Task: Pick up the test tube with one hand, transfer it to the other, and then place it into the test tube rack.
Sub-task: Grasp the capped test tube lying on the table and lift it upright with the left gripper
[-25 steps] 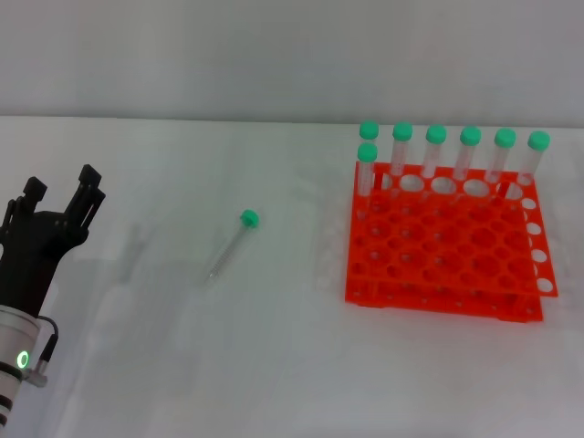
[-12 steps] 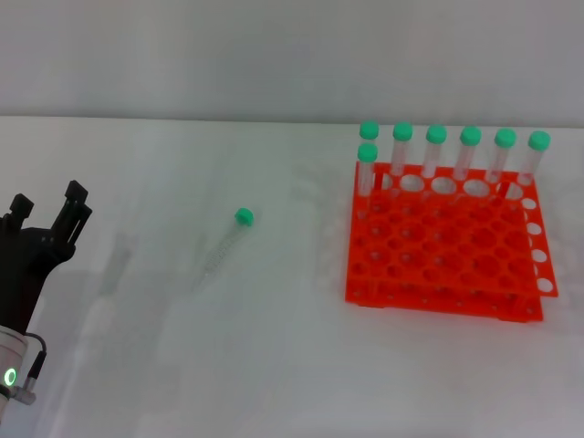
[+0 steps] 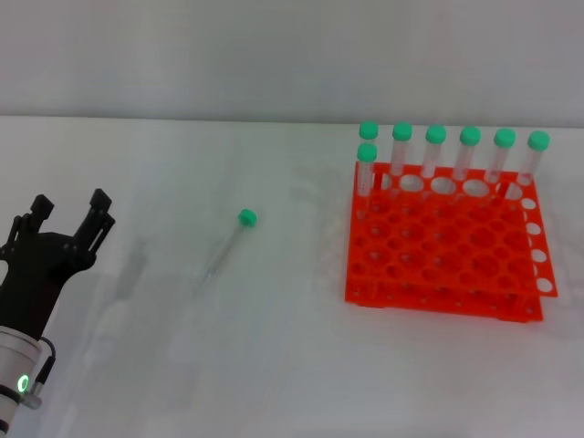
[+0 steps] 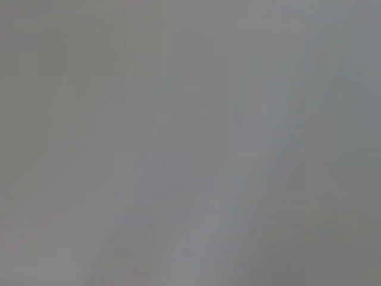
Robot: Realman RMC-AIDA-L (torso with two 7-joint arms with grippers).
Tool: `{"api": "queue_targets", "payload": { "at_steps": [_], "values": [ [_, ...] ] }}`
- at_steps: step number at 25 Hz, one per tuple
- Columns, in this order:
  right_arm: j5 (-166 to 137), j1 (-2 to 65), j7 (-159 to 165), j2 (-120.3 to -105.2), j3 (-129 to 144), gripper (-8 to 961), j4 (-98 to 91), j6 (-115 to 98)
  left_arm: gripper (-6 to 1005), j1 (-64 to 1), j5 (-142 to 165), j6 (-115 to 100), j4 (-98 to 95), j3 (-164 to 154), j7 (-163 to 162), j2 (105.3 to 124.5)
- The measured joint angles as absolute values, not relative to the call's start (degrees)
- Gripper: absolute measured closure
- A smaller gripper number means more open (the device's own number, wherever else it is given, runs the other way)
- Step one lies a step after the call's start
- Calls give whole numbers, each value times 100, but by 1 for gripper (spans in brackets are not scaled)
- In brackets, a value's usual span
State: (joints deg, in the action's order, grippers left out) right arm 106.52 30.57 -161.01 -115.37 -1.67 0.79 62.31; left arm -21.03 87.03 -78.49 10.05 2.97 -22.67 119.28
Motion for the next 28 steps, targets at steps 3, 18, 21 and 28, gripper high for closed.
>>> {"api": "queue_targets", "payload": {
  "at_steps": [3, 18, 21, 28],
  "values": [
    [10652, 3022, -16101, -11539, -167, 129, 79, 6236, 161, -2114, 8732, -7850, 999, 299, -1967, 11927],
    [10652, 3014, -16101, -11554, -168, 128, 105, 6248, 176, -2762, 9656, -7142, 169, 296, -3918, 11825],
    [10652, 3035, -16101, -11556, -166, 128, 129, 6247, 179, -3080, 10641, -6859, -785, 284, -5573, 11826],
    [10652, 3021, -16101, -11566, -167, 128, 132, 6246, 185, -3490, 11811, -6816, -2614, -1129, -8557, 11767]
  ]
}}
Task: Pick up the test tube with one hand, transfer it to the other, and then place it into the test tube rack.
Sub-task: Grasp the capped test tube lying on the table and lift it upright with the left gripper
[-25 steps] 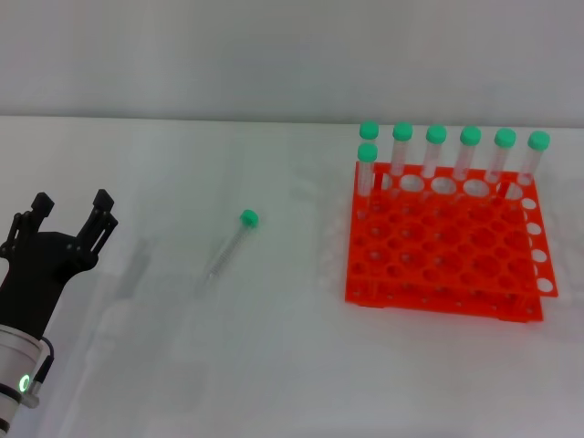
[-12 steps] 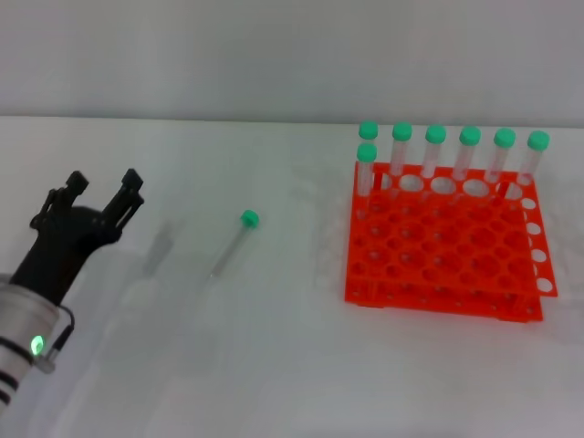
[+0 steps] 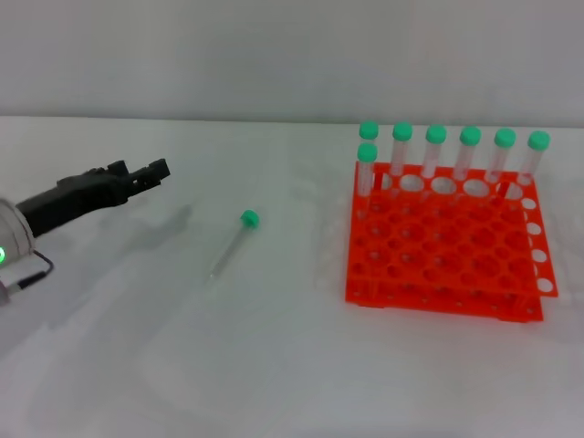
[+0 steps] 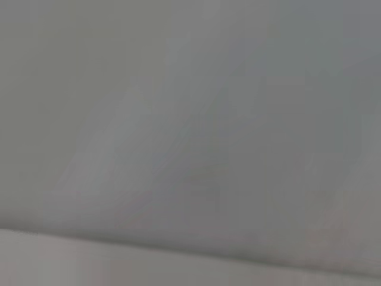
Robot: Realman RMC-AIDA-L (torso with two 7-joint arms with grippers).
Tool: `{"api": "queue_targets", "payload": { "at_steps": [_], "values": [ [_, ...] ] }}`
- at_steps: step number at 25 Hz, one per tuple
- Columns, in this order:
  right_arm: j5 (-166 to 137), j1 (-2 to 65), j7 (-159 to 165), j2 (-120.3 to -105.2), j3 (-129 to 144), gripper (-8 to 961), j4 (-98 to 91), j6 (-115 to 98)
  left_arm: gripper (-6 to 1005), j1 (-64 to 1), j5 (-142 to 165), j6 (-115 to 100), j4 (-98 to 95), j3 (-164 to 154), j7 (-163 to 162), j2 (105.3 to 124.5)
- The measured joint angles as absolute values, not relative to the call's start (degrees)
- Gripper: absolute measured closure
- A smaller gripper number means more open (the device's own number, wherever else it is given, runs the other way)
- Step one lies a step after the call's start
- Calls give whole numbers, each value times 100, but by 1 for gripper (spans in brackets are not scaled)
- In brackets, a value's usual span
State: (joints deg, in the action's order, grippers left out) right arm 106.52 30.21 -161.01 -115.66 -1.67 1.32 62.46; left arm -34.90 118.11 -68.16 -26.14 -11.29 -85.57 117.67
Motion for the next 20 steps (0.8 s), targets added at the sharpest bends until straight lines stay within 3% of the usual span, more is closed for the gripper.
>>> {"api": "queue_targets", "payload": {
  "at_steps": [6, 13, 20],
  "values": [
    [10653, 2970, -16101, -11567, -167, 128, 133, 6269, 191, -3400, 11851, -6905, -3954, -2638, -10081, 11734],
    [10653, 2989, -16101, -11575, -167, 128, 131, 6275, 198, -3646, 12529, -7119, -4450, -3850, -11611, 11412],
    [10652, 3021, -16101, -11586, -180, 129, 139, 6285, 322, -4156, 13987, -7121, -4699, -4596, -13430, 11318]
  ]
}}
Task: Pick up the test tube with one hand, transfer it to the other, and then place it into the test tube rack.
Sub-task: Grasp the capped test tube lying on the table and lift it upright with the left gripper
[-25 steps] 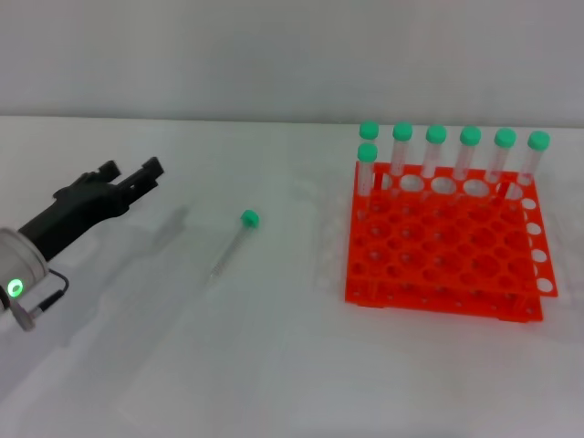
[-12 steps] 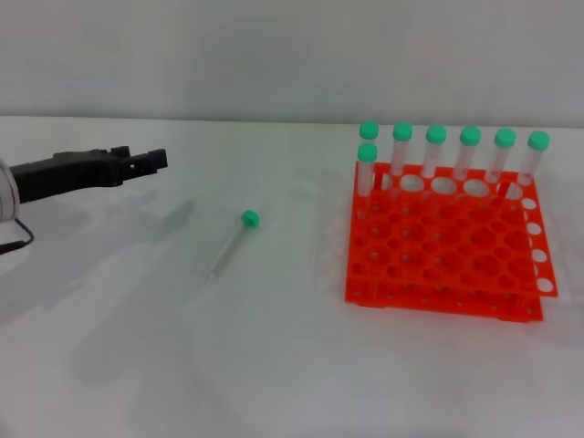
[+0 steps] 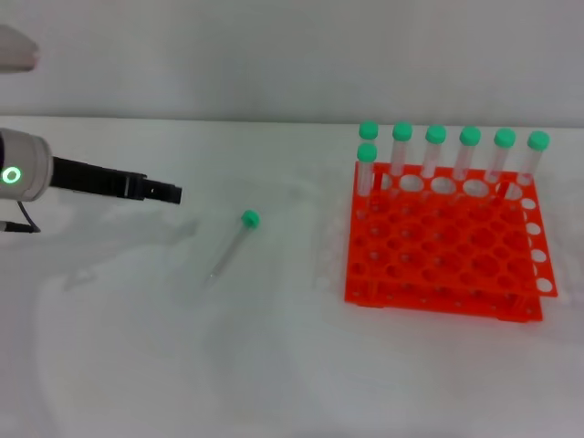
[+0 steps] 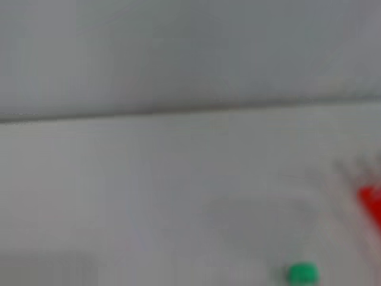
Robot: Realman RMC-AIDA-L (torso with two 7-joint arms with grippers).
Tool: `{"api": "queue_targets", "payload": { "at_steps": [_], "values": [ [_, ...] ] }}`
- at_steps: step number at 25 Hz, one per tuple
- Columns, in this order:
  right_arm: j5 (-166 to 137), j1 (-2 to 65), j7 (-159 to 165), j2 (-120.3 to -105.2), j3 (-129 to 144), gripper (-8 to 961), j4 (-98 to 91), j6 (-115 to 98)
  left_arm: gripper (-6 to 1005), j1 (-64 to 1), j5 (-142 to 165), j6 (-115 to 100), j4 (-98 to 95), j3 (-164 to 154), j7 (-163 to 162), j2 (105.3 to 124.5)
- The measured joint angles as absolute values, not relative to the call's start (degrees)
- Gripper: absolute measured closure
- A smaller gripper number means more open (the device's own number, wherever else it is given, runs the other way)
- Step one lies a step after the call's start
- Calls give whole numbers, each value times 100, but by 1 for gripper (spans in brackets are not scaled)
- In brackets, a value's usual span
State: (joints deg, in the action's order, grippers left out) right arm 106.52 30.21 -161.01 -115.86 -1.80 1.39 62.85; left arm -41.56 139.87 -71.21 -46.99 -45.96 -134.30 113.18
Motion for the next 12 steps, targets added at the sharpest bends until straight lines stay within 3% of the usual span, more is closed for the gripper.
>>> {"api": "queue_targets", "payload": {
  "at_steps": [12],
  "values": [
    [10659, 3052, -16101, -11575, -204, 129, 212, 6285, 320, -4810, 15209, -7119, -4662, -5041, -14162, 11751]
  ]
}}
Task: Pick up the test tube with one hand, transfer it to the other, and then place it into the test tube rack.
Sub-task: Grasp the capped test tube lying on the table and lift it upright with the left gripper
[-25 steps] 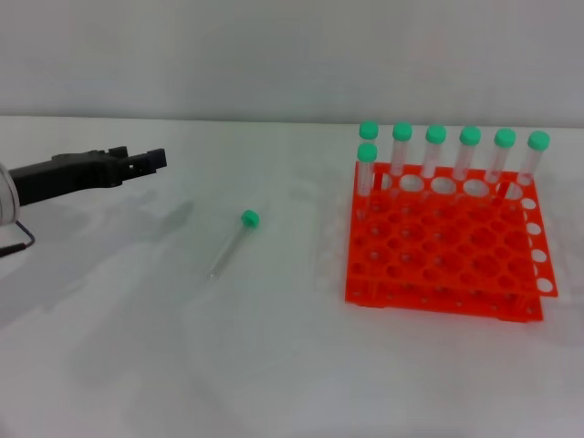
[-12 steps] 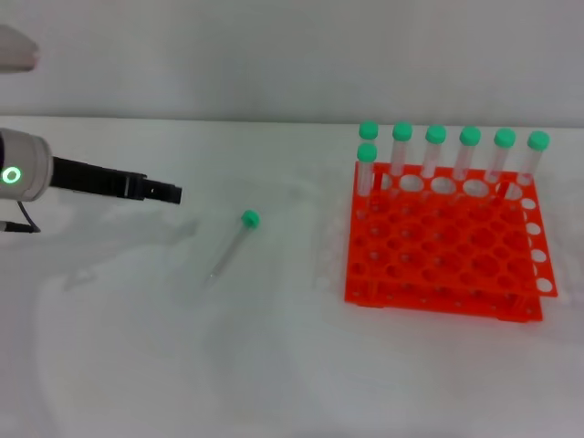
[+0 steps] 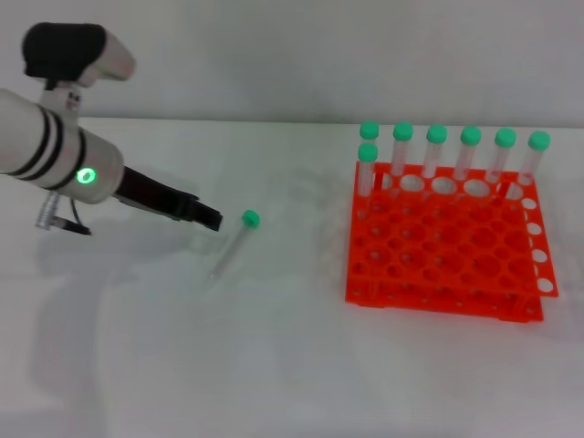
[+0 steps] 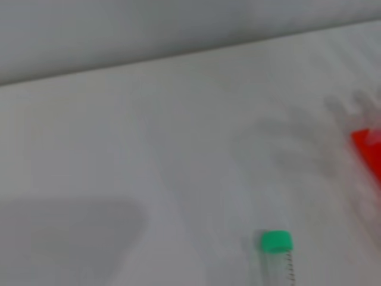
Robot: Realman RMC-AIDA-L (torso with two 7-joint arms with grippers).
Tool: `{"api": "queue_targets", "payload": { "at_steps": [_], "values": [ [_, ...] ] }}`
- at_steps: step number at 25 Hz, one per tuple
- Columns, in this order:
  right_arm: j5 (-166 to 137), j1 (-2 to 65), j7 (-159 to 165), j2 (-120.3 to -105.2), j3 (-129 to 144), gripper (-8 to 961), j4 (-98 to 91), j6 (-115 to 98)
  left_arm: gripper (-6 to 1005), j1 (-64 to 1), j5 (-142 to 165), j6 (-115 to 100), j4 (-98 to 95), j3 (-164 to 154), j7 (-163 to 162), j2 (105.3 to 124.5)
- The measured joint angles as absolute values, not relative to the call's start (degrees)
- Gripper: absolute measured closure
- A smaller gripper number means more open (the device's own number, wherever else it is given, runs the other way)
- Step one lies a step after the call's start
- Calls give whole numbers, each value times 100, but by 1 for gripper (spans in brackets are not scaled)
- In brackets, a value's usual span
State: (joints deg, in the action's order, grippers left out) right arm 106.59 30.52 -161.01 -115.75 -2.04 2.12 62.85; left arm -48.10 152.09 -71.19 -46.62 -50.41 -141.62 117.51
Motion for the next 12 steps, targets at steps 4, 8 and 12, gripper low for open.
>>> {"api": "queue_targets", "payload": {
  "at_steps": [4, 8, 12],
  "values": [
    [10669, 3041, -16101, -11576, -211, 129, 212, 6285, 320, -5054, 15542, -7042, -4353, -5097, -14422, 11849],
    [10663, 3052, -16099, -11583, -211, 129, 211, 6284, 319, -5158, 15748, -6856, -4076, -5102, -14633, 11884],
    [10670, 3052, -16097, -11584, -211, 129, 211, 6284, 319, -5197, 15752, -6704, -3884, -5107, -14651, 11886]
  ]
}}
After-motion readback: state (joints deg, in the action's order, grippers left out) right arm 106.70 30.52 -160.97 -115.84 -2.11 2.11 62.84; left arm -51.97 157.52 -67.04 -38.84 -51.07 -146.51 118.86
